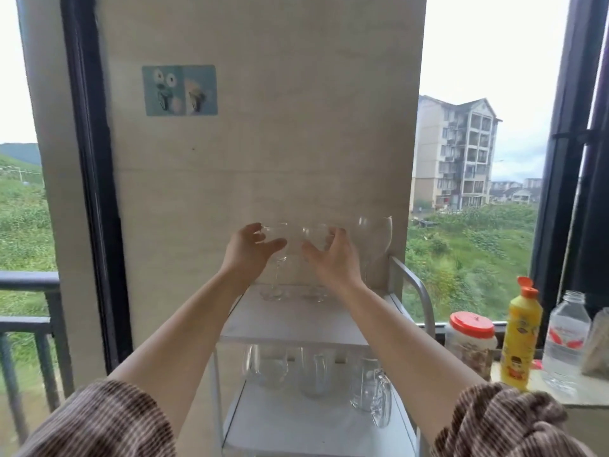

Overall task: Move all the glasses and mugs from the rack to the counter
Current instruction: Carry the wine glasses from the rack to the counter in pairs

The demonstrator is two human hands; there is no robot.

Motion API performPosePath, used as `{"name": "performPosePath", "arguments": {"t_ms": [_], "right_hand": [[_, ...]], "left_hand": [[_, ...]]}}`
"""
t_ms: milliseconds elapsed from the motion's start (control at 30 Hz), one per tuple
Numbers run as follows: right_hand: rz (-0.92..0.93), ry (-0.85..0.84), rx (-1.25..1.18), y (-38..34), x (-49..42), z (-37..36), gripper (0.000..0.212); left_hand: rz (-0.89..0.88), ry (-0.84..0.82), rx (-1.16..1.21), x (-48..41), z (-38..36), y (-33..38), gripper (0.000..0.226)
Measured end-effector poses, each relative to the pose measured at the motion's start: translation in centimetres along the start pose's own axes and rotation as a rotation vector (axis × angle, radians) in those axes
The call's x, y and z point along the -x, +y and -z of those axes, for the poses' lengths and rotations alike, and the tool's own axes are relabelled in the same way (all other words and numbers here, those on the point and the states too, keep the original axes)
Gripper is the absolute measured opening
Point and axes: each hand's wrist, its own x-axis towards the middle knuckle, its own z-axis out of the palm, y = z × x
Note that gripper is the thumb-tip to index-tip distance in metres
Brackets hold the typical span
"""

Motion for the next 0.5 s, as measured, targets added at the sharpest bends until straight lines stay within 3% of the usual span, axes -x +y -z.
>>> {"name": "performPosePath", "arguments": {"t_ms": [333,500], "right_hand": [[-0.061,0.027,-0.094,0.0,0.7,2.0,0.072],[-0.018,0.037,-0.137,-1.9,3.4,6.0,0.043]], "left_hand": [[-0.033,-0.008,-0.018,1.3,1.2,0.9,0.069],[-0.09,-0.115,0.171,4.8,2.9,3.4,0.059]]}}
